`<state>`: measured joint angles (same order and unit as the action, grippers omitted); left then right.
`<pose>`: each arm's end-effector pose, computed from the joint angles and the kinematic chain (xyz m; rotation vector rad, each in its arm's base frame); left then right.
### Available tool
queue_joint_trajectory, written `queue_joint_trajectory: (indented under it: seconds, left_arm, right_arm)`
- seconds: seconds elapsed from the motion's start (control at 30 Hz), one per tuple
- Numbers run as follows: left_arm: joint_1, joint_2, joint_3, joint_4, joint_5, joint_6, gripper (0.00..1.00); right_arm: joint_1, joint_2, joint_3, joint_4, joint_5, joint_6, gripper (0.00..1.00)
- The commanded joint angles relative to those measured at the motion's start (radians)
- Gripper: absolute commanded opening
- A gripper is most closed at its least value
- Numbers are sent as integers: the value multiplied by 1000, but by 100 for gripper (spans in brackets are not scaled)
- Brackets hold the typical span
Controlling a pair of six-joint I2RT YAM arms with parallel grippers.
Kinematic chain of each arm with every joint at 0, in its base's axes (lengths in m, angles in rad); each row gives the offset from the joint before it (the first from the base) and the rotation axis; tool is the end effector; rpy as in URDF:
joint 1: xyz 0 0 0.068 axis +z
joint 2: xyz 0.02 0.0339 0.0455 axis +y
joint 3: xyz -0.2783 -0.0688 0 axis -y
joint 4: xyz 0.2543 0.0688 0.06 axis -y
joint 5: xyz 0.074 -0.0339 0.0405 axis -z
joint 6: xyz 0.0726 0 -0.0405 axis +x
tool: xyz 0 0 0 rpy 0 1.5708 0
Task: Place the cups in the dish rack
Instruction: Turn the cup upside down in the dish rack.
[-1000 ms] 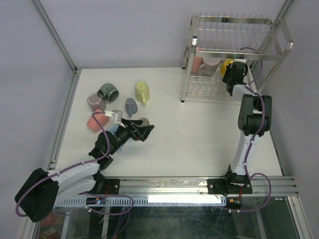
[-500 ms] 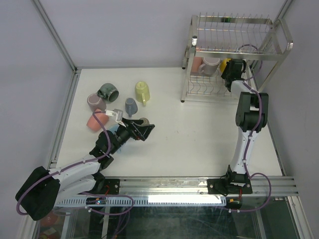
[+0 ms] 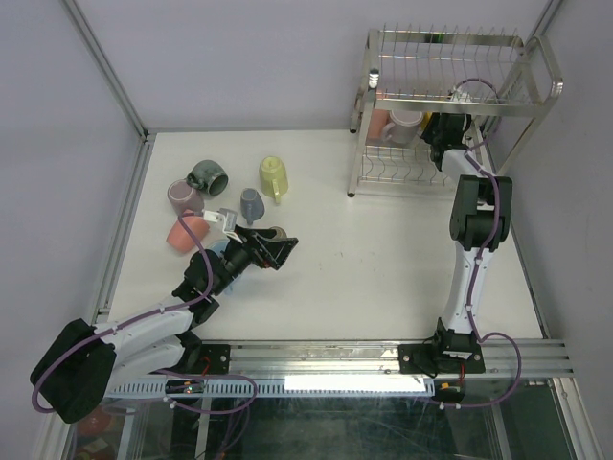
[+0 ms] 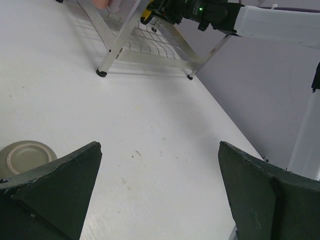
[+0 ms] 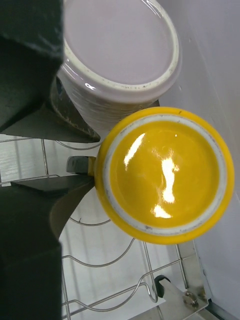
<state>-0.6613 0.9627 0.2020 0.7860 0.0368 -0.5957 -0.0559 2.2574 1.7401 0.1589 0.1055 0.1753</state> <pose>0.1823 -0.1453 0.2138 0.0846 1.6354 -1.0117 0.5827 -0.0403 0.2038 0.2922 1.9049 -0.0218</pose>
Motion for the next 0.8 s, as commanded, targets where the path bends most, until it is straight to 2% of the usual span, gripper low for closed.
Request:
queue_joint_trajectory:
  seconds: [0.0, 0.17, 0.23, 0.33, 0.37, 0.6, 0.77]
  left_arm:
    - [-1, 8, 44, 47, 30, -16, 99]
    - [-1, 11, 46, 48, 35, -19, 99]
    - [0, 11, 46, 47, 35, -21, 99]
    - [-1, 7, 44, 46, 35, -21, 99]
    - [-1, 6, 43, 45, 35, -21, 99]
    - [-1, 2, 43, 43, 32, -21, 99]
    - [-1, 2, 43, 47, 34, -21, 99]
  right_arm:
    - [3, -6, 62, 95, -25, -1, 37]
    - [2, -10, 58, 95, -39, 2, 38]
    - [2, -11, 56, 97, -38, 3, 33]
    - [0, -15, 57, 94, -35, 10, 19]
    - [-2, -18, 57, 90, -37, 19, 18]
    - [-5, -71, 13, 104, -99, 71, 17]
    - [-4, -98, 6, 66, -50, 93, 15]
